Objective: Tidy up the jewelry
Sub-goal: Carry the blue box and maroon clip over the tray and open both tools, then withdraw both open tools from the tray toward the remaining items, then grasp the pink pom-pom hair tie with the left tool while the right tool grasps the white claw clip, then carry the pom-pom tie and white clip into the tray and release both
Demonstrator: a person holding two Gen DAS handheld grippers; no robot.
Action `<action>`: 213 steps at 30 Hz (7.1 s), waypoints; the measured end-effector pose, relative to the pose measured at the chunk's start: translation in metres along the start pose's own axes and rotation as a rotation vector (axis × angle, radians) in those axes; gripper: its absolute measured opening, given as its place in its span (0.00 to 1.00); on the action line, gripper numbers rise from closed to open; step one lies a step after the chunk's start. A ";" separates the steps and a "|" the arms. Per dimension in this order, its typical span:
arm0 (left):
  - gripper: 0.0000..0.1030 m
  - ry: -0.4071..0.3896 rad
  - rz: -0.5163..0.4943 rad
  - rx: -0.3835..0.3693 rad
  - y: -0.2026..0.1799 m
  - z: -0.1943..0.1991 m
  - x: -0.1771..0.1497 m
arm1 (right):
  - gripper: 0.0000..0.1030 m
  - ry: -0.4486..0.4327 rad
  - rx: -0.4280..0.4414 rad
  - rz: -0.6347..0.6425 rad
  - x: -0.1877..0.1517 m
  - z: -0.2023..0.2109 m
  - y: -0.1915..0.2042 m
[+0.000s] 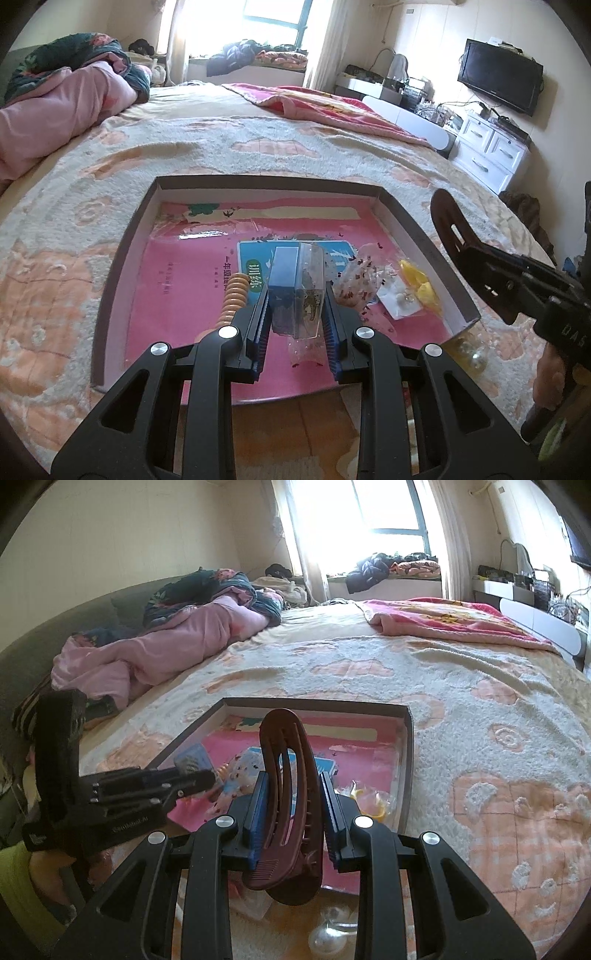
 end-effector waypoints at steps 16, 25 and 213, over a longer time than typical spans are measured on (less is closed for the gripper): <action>0.18 0.030 -0.029 0.026 -0.003 -0.017 -0.006 | 0.25 0.038 -0.014 0.057 0.006 -0.036 -0.003; 0.18 0.041 -0.027 0.030 -0.003 -0.024 -0.008 | 0.25 0.074 -0.008 0.052 0.004 -0.054 -0.006; 0.24 -0.005 0.115 0.181 0.066 0.090 -0.048 | 0.32 0.097 0.221 0.140 -0.076 0.027 0.107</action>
Point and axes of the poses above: each gripper's, at about its wrist camera, not at the fingertips, and z roughly against the way its jaws point, y to its left, x to its top, the point moved 3 cm from there along -z, roughly the way its jaws point, and after that the axes turned 12 degrees about -y, right-handed, at the moved point
